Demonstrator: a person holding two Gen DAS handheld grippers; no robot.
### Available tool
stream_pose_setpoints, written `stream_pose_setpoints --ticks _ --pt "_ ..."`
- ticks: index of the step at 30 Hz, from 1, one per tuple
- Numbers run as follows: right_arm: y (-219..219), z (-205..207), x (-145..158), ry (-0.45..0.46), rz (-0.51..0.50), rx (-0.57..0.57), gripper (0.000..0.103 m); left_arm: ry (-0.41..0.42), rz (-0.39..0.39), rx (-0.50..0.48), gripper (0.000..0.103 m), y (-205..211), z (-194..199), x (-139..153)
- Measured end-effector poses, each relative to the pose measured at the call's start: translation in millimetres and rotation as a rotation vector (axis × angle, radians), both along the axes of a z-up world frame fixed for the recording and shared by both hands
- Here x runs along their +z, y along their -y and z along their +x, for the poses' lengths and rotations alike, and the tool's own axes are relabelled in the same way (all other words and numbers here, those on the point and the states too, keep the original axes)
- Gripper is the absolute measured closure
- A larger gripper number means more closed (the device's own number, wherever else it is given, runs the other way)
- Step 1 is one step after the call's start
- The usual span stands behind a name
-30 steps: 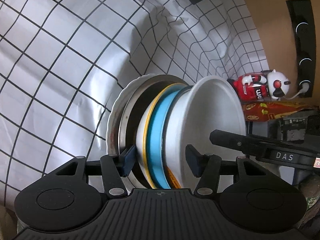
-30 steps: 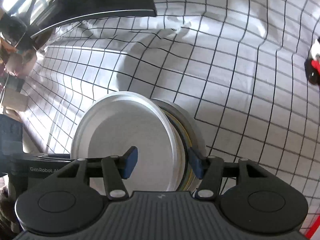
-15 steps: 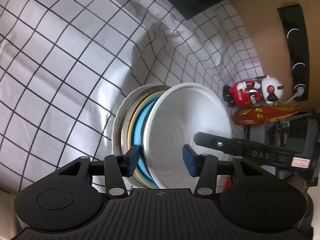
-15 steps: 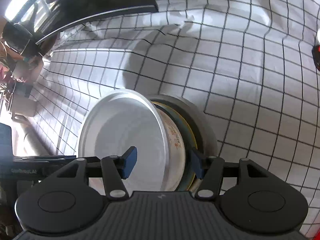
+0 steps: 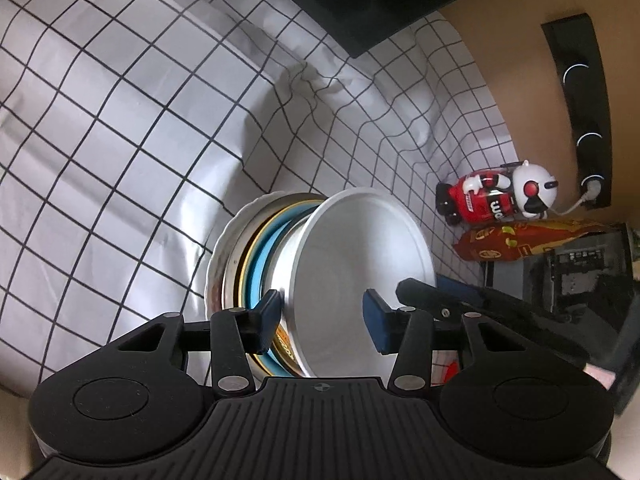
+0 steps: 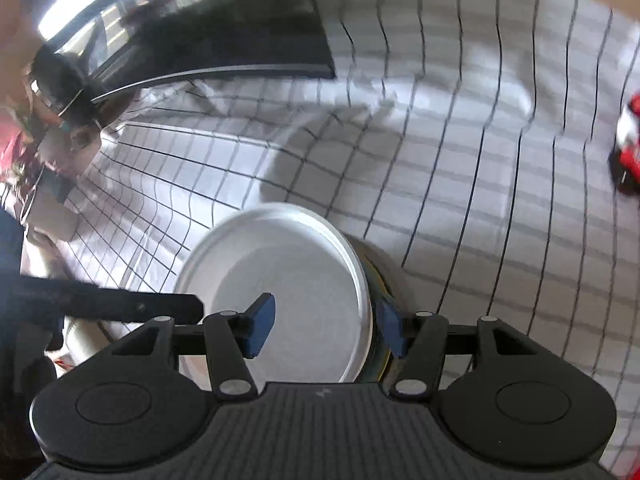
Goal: Organize plates and bowls
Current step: 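Press the bowl stack down into the steel bowl, then open both tools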
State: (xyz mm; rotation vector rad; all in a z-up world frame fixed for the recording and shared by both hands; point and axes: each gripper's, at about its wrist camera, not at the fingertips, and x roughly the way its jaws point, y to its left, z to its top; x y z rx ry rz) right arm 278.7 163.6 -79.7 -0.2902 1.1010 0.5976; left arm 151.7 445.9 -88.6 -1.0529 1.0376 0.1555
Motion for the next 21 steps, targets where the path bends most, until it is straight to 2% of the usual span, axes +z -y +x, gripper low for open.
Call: stream_pose_setpoints --ticks 5,9,12,14,18,21 --pt "-4 -11 7 0.073 -0.024 0.02 0.049 0.029 0.006 -0.005 0.054 0 -1 11" --pt "3 -5 0 0.032 -0.023 -0.014 0.049 0.032 0.015 -0.009 0.054 0 1 15" --pt "8 -5 -2 0.016 -0.008 -0.022 0.049 0.001 0.022 -0.016 0.057 2 3 12" --pt "11 -6 0 0.009 0.011 -0.027 0.05 -0.012 0.061 -0.03 0.063 4 4 12" --pt "11 -11 6 0.011 0.045 -0.018 0.05 -0.045 0.183 -0.047 0.065 9 7 15" --pt "9 -14 9 0.021 0.048 -0.007 0.049 -0.037 0.167 -0.044 0.065 8 6 16"
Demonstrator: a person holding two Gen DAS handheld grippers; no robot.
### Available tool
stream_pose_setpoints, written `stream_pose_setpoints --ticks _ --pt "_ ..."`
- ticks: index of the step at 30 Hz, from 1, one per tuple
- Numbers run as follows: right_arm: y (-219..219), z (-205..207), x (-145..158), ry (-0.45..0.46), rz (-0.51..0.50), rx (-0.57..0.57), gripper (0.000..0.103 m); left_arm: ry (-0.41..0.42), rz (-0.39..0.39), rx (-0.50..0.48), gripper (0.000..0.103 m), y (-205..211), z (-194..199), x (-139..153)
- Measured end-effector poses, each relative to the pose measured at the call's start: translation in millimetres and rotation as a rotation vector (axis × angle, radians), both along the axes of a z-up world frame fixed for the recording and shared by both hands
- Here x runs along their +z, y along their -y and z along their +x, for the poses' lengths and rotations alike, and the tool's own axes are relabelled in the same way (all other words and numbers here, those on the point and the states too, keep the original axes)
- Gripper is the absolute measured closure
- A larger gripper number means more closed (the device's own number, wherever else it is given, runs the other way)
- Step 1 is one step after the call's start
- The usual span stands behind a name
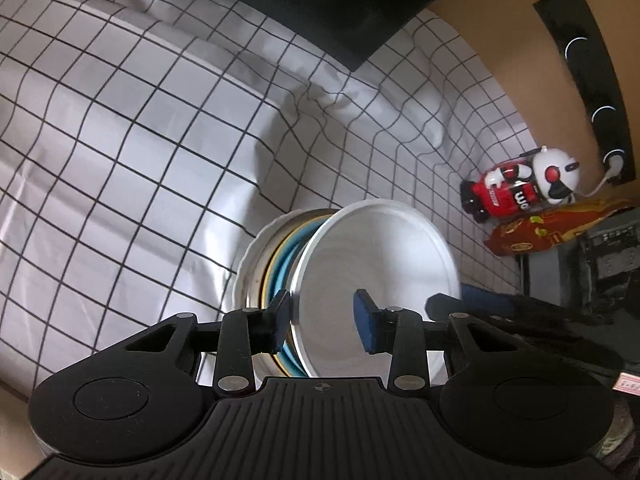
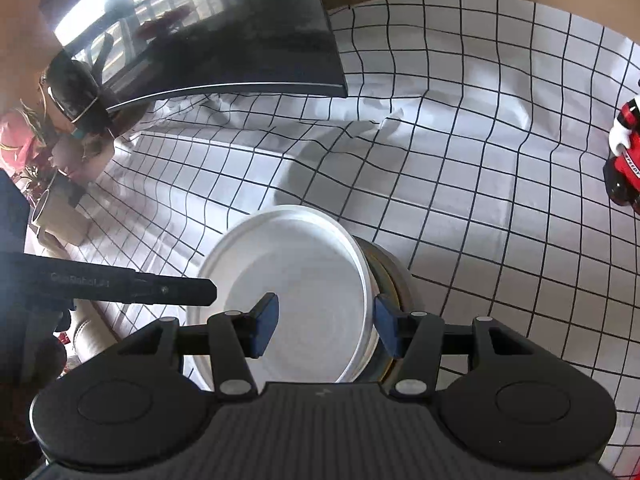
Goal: Organize plates and bowls
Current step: 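Press the bowl stack down into the steel bowl, then open both tools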
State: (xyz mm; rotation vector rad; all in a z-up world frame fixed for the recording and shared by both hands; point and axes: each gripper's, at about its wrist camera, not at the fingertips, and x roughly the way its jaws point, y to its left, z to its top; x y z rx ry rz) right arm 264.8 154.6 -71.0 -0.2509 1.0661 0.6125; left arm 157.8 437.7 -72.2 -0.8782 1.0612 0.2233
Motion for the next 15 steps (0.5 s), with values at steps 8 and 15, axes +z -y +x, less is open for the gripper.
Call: stream_pose_setpoints --ticks 8,15 --pt "7 2 -3 0.007 -0.011 -0.022 0.049 0.018 0.073 -0.007 0.066 3 -4 14" --pt "17 0 0 0.027 -0.006 -0.03 0.05 0.024 0.039 0.015 0.066 0 -9 15"
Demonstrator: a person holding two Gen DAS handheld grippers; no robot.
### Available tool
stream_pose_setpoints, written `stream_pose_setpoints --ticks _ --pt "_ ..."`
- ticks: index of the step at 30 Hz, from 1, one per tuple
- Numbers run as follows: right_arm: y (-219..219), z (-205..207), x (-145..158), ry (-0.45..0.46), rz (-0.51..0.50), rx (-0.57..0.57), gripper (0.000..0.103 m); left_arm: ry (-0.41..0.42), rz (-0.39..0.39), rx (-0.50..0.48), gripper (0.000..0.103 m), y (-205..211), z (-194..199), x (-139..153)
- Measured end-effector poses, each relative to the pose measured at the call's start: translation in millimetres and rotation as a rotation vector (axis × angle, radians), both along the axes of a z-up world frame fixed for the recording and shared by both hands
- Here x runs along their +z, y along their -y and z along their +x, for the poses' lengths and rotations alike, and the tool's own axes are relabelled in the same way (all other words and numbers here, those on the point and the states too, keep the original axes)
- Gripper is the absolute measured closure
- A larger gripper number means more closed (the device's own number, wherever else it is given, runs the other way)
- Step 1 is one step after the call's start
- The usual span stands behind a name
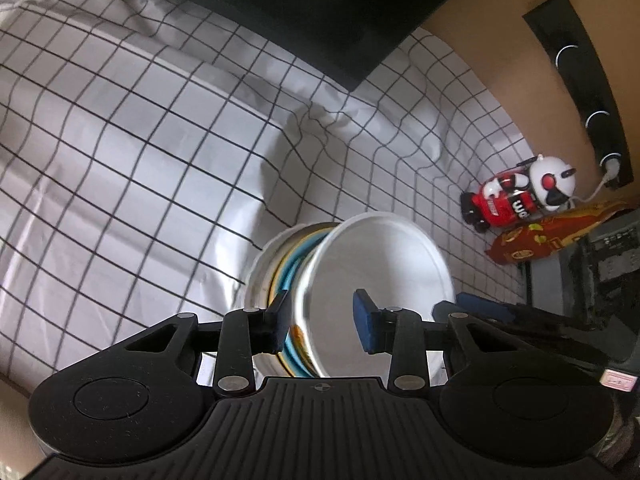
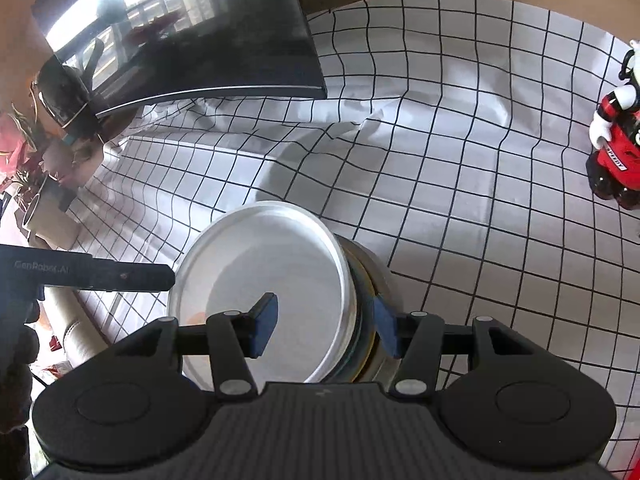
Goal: Organize plates and bowls
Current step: 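Press the bowl stack down into the steel bowl, then open both tools, then move both tools to the red-rimmed foil tray and grasp its rim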
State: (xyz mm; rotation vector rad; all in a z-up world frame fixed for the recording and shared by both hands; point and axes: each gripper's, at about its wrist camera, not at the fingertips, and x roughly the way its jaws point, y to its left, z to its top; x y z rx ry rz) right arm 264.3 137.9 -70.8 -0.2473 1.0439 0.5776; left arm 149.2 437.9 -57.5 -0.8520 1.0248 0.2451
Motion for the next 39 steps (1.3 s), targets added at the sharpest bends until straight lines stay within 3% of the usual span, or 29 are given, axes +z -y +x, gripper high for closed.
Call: stream_pose_setpoints --ticks 7,20,26,29,33,36,39 --pt "8 4 -5 0.001 -0.013 -0.046 0.049 0.011 -0.038 -0.03 0.066 5 7 1" --pt "2 -6 -10 -0.061 0.039 -0.012 0.05 -0.012 -0.076 -0.007 0.068 -1 3 -3" --pt "20 -5 2 -0.023 0.065 -0.049 0.05 0.018 0.012 0.019 0.068 3 -2 20" --pt "38 -7 19 0.044 0.095 -0.08 0.05 0.087 0.044 0.039 0.068 10 -2 40" --pt "71 -25 44 0.261 0.081 -0.131 0.049 0.261 0.105 0.004 0.068 43 8 70" --pt "103 -47 54 0.441 0.024 -0.177 0.045 0.37 0.13 -0.12 0.068 87 31 79" --pt "146 -67 52 0.558 -0.013 -0.268 0.036 0.344 0.058 -0.282 0.069 141 70 62"
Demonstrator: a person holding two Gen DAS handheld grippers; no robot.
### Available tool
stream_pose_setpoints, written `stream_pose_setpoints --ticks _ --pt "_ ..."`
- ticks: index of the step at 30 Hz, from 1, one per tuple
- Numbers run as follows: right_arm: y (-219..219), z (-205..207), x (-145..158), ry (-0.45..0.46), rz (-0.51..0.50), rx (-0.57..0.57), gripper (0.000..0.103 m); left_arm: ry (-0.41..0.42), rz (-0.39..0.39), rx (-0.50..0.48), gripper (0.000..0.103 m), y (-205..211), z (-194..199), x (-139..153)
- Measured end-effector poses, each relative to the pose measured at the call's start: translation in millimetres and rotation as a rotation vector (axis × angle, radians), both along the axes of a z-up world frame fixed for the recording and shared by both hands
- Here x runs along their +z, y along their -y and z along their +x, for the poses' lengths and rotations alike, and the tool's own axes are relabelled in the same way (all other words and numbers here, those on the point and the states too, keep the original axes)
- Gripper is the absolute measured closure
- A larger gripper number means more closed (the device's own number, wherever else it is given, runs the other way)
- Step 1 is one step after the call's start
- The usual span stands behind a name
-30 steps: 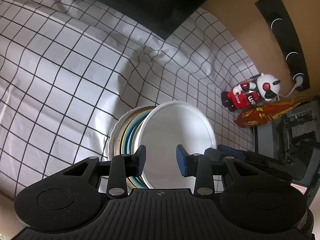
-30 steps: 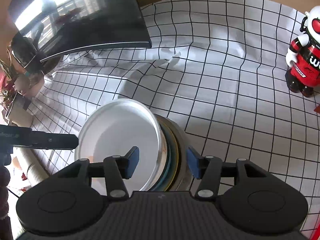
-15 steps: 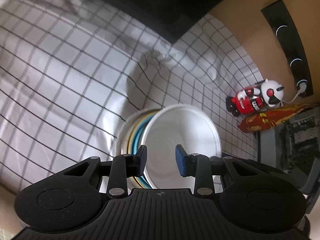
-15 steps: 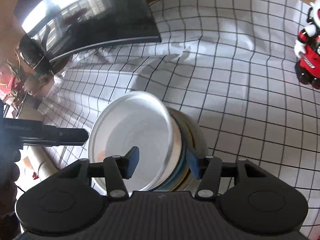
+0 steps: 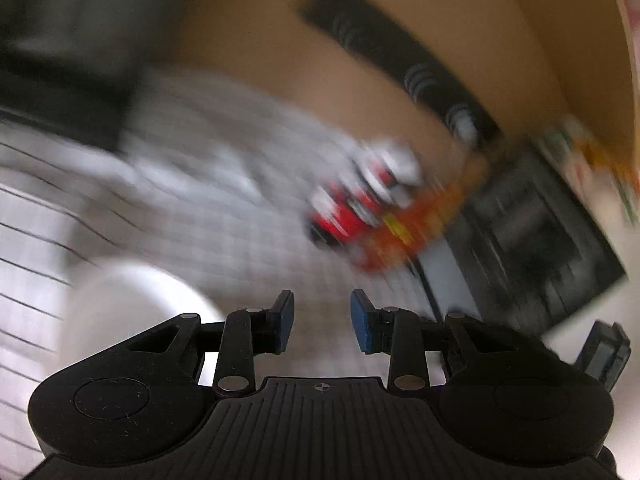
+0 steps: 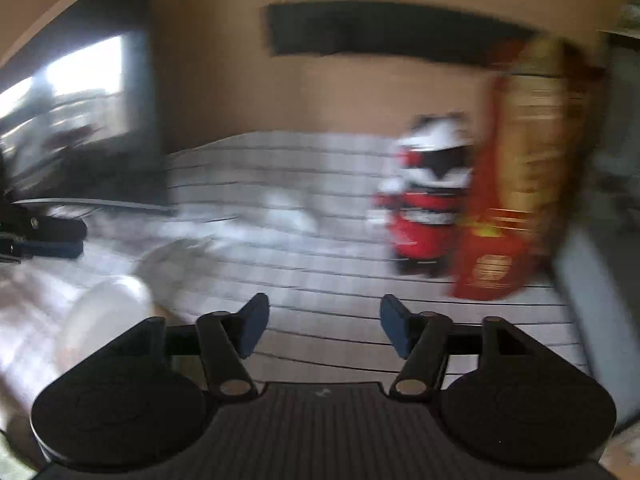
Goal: Organize plates and bowls
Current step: 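Move both tools to the red-rimmed foil tray and grasp its rim, then lift the foil tray with both tools toward the bowl stack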
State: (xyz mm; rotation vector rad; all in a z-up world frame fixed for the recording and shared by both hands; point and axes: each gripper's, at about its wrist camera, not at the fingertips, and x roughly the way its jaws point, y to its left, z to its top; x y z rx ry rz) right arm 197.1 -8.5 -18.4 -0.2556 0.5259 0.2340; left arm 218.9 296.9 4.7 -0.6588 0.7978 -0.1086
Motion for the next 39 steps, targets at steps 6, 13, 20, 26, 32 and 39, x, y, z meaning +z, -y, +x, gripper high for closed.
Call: stream_pose_setpoints --ticks 6,13,20,26,32,39 --pt "110 -37 -24 0.026 -0.071 -0.251 0.031 -0.193 -0.034 -0.274 0.081 124 67 -73" --pt "235 -68 -64 -0.125 0.056 -0.53 0.032 -0.276 -0.013 -0.52 0.08 243 106 -123" --pt "283 -66 -93 -0.162 0.177 -0.617 0.044 -0.361 -0.031 -0.535 0.08 298 129 -153" --pt "300 -45 -111 -0.198 0.251 -0.577 0.052 -0.43 0.046 -0.475 0.077 318 146 -177" --pt "297 -34 -124 -0.276 0.331 -0.53 0.071 -0.42 0.053 -0.493 0.077 313 146 -180" --pt "230 -31 -125 -0.337 0.324 -0.321 0.071 -0.383 0.225 -0.391 0.078 249 111 -157"
